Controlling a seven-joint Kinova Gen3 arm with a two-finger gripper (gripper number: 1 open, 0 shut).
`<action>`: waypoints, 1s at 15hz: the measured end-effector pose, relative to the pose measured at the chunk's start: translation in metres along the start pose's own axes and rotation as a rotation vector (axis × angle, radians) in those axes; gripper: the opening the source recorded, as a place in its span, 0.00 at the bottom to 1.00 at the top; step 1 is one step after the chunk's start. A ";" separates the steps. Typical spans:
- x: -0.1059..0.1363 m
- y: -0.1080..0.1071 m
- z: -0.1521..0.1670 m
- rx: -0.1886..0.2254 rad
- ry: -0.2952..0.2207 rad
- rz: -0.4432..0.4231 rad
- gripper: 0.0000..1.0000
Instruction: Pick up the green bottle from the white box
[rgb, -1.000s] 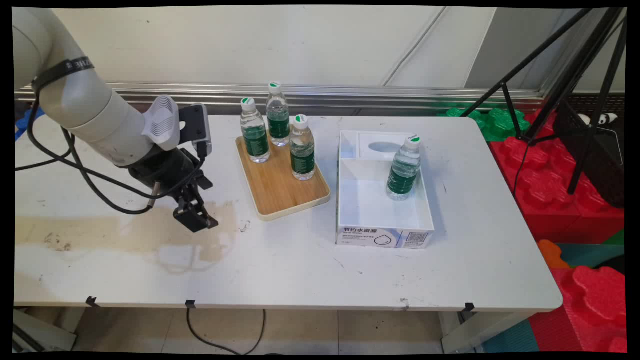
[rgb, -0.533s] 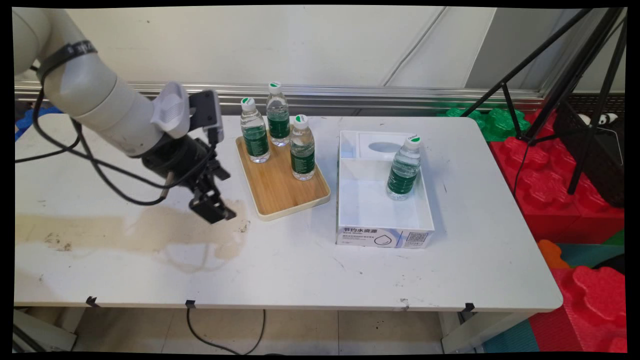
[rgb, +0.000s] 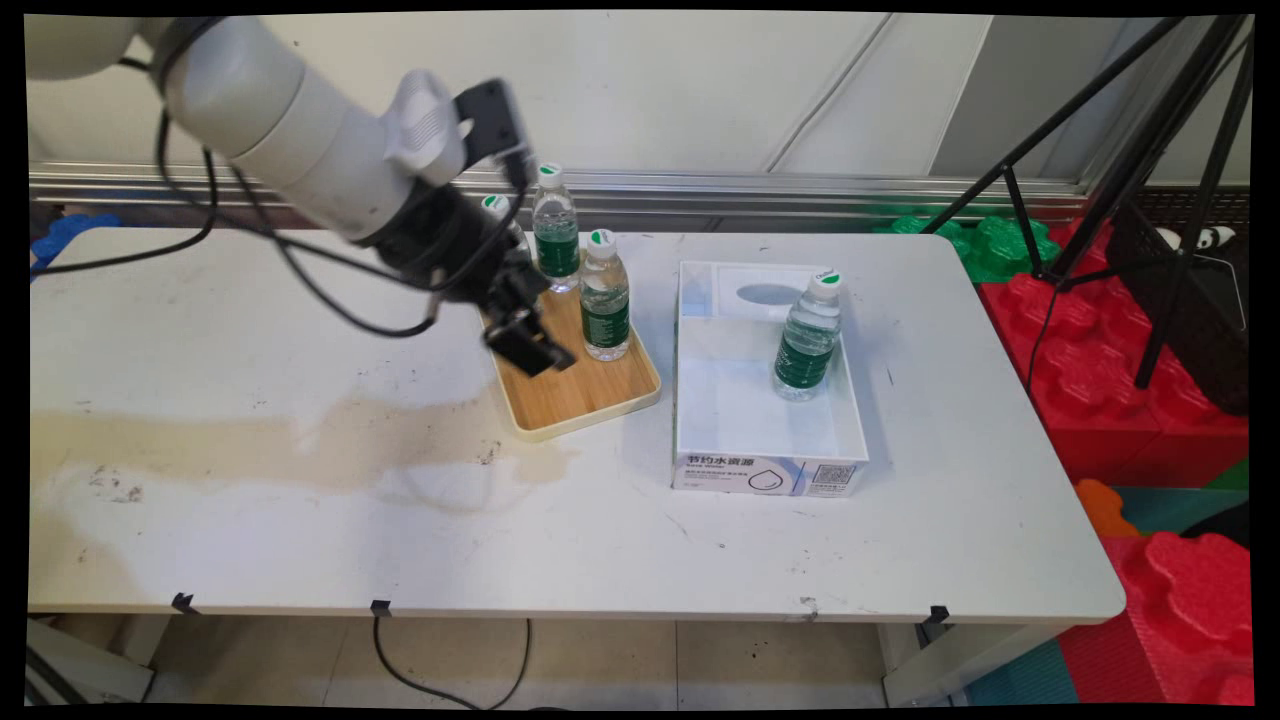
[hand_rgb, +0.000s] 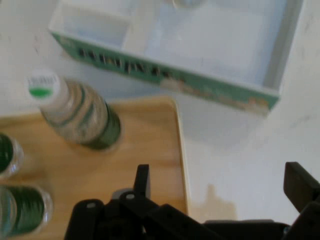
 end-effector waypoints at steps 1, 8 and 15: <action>0.009 0.000 0.001 0.003 0.016 -0.007 1.00; 0.063 0.003 0.027 0.022 0.088 -0.052 1.00; 0.105 0.013 0.075 0.019 0.113 -0.114 1.00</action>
